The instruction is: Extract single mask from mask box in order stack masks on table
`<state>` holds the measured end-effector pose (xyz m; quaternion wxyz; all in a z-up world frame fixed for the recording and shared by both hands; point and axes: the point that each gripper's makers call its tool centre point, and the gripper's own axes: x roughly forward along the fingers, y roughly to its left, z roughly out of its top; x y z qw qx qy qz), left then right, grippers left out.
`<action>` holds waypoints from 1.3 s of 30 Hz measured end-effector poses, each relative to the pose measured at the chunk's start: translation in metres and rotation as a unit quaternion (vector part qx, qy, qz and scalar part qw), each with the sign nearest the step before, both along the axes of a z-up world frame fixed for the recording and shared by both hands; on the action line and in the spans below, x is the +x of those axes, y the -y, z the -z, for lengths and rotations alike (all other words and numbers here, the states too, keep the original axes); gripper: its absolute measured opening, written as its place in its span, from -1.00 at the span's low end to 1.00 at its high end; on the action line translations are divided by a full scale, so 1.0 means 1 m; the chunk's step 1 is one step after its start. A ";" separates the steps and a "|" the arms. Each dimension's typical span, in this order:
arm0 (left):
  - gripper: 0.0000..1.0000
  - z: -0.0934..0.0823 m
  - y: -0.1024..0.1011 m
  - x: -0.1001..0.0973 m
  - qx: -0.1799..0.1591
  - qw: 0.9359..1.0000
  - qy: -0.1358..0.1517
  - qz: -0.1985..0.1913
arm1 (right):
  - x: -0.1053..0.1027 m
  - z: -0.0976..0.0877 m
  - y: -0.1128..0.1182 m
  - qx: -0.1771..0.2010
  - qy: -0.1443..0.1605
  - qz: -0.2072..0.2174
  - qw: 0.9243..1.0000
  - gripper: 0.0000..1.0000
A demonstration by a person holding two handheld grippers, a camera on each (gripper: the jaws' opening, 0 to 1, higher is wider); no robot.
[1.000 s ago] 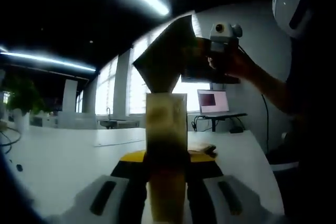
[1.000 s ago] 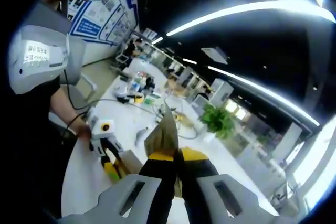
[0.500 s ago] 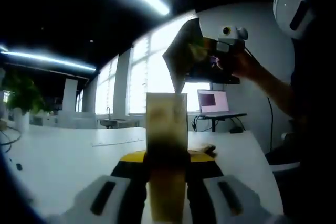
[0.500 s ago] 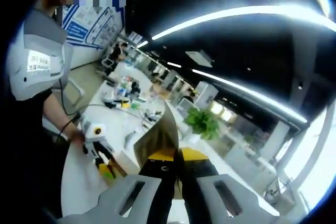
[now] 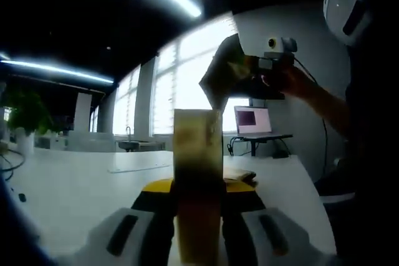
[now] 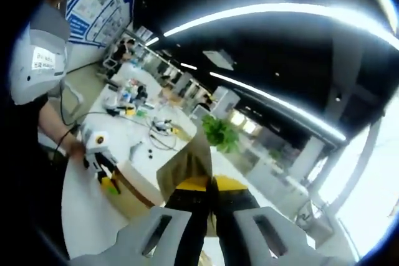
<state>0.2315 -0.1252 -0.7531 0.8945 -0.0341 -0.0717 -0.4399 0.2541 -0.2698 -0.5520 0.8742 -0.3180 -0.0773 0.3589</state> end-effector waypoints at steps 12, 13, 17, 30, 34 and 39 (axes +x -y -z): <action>-0.39 0.001 0.001 0.000 0.002 1.000 -0.002 0.001 | 0.014 0.016 0.036 -0.033 0.005 0.075 0.997 -1.00; -0.39 0.001 0.001 0.000 0.002 1.000 -0.002 0.001 | 0.017 0.018 0.040 -0.044 0.011 0.090 0.995 -1.00; -0.39 0.001 0.001 0.000 0.003 1.000 -0.002 0.000 | 0.025 0.031 0.049 -0.064 0.002 0.113 0.992 -1.00; -0.39 0.002 0.001 0.000 0.006 1.000 -0.004 0.000 | 0.051 0.078 0.083 -0.152 0.001 0.184 0.971 -1.00; -0.39 0.003 0.001 0.000 0.007 1.000 -0.005 0.000 | 0.058 0.087 0.089 -0.143 -0.013 0.182 0.973 -1.00; -0.39 0.003 0.002 0.001 0.008 1.000 -0.005 0.000 | 0.063 0.092 0.086 -0.157 -0.018 0.178 0.971 -1.00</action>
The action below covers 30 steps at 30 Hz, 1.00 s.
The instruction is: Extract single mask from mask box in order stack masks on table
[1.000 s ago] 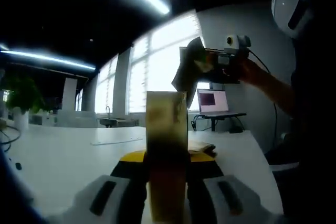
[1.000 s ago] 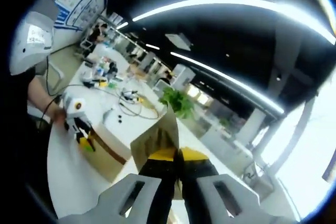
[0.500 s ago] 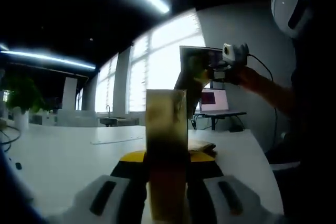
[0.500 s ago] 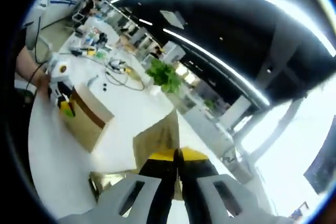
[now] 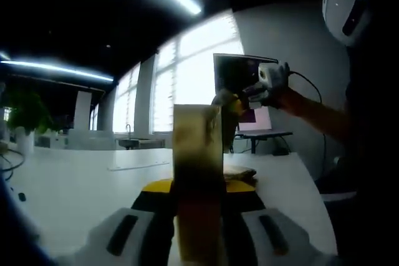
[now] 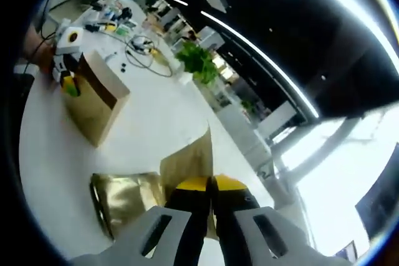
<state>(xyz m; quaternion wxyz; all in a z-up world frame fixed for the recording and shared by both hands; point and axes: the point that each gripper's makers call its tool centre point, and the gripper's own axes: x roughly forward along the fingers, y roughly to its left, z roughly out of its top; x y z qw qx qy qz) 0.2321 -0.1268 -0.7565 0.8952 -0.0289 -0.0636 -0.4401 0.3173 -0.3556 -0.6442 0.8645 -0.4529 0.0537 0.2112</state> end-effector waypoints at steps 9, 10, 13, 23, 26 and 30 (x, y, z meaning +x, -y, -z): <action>-0.39 0.001 0.000 0.001 0.002 1.000 -0.002 -0.001 | 0.011 0.006 -0.005 -0.016 -0.007 -0.011 1.000 -1.00; -0.39 0.002 0.000 0.001 0.003 1.000 -0.003 -0.001 | 0.013 0.006 -0.005 -0.023 -0.005 -0.009 1.000 -1.00; -0.39 0.002 0.001 0.001 0.004 1.000 -0.003 -0.001 | 0.017 0.007 -0.004 -0.025 -0.008 -0.009 1.000 -1.00; -0.39 0.003 0.001 0.001 0.005 1.000 -0.005 -0.001 | 0.029 0.017 0.000 -0.051 -0.015 -0.005 0.999 -1.00; -0.39 0.003 0.001 0.001 0.005 1.000 -0.005 -0.001 | 0.035 0.022 0.002 -0.058 -0.018 -0.007 0.998 -1.00; -0.39 0.004 0.001 0.001 0.007 1.000 -0.006 -0.002 | 0.040 0.035 0.003 -0.073 -0.027 -0.012 0.997 -1.00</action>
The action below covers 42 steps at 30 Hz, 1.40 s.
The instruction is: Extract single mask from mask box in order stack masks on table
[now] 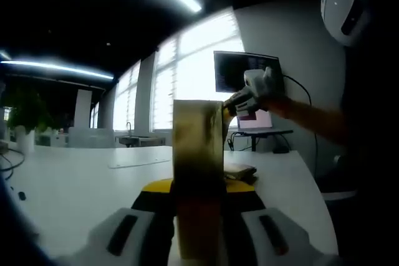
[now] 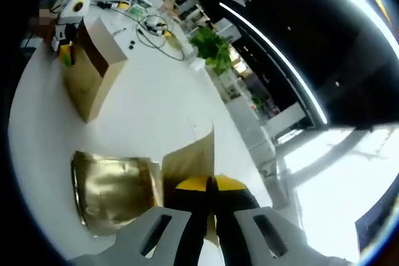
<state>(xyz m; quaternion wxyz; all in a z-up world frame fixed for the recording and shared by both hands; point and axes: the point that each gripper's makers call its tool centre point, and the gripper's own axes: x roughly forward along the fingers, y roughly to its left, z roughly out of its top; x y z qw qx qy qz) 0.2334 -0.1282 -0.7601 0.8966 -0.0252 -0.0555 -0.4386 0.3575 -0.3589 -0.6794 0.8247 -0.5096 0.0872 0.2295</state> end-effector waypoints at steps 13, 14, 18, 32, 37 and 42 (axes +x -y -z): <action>-0.39 0.001 0.000 0.000 0.001 1.000 -0.003 0.002 | -0.029 0.023 -0.025 0.012 -0.028 -0.039 0.999 -1.00; -0.39 0.001 0.000 0.000 0.001 1.000 -0.003 0.002 | -0.033 0.026 -0.028 0.015 -0.030 -0.044 0.998 -1.00; -0.39 0.001 0.000 0.000 0.001 1.000 -0.003 0.002 | -0.046 0.038 -0.033 0.028 -0.044 -0.055 0.997 -1.00; -0.39 0.001 0.001 0.000 0.003 1.000 -0.002 0.001 | -0.069 0.077 -0.037 0.043 -0.079 -0.066 0.994 -1.00; -0.39 0.001 0.000 0.001 0.003 1.000 -0.002 0.001 | -0.070 0.088 -0.033 0.043 -0.081 -0.064 0.994 -1.00; -0.39 0.002 0.001 0.001 0.003 1.000 -0.002 0.001 | -0.066 0.087 -0.030 0.059 -0.071 -0.055 0.994 -1.00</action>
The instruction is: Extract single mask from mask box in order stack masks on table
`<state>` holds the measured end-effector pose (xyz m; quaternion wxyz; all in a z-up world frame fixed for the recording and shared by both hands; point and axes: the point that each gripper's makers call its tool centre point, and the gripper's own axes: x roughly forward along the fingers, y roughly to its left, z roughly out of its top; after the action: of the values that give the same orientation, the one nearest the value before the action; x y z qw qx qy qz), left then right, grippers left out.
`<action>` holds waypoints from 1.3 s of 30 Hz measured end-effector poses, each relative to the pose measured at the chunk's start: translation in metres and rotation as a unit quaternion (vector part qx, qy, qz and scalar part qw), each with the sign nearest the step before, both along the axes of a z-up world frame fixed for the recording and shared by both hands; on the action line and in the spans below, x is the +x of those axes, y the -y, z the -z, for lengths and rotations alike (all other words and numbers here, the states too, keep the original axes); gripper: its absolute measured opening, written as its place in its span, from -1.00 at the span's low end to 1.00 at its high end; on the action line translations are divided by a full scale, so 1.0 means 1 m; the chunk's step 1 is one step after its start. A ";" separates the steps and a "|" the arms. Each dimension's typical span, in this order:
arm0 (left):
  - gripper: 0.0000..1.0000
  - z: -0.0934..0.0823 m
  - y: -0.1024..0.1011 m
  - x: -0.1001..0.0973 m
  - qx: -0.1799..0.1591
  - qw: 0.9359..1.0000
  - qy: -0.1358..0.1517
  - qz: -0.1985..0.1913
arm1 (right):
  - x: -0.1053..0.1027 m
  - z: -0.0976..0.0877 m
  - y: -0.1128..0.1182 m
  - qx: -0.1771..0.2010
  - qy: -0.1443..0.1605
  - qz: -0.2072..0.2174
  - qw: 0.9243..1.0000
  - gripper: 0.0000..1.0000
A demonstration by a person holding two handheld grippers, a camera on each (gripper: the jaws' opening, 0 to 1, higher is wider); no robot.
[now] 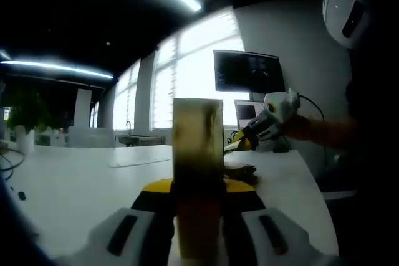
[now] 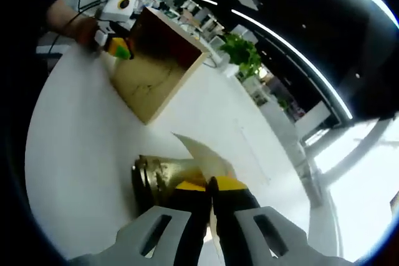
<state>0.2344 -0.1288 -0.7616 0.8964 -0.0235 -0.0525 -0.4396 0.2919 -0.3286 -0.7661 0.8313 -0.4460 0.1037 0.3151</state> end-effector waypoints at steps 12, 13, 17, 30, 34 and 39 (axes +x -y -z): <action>-0.39 0.001 0.001 0.000 0.002 1.000 -0.001 0.000 | 0.003 0.027 0.000 0.012 -0.023 0.010 1.000 -1.00; -0.39 0.001 0.001 0.000 0.003 1.000 -0.001 0.000 | 0.004 0.027 0.000 0.014 -0.023 0.013 1.000 -1.00; -0.39 0.001 0.001 0.000 0.004 1.000 -0.001 0.000 | 0.002 0.032 0.000 0.011 -0.024 0.020 0.999 -0.99; -0.39 0.001 0.001 0.000 0.004 1.000 -0.001 0.000 | -0.003 0.032 0.003 0.007 -0.025 0.032 0.999 -0.66; -0.39 0.001 0.001 0.000 0.005 1.000 -0.001 0.000 | -0.005 0.030 0.004 0.021 -0.028 0.034 0.999 -0.56; -0.39 0.002 0.001 0.000 0.005 1.000 -0.001 0.000 | -0.011 0.025 0.000 0.073 -0.051 0.030 0.996 -0.42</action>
<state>0.2343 -0.1297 -0.7631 0.8964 -0.0196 -0.0492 -0.4400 0.2813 -0.3288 -0.7915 0.8642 -0.3646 0.1358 0.3189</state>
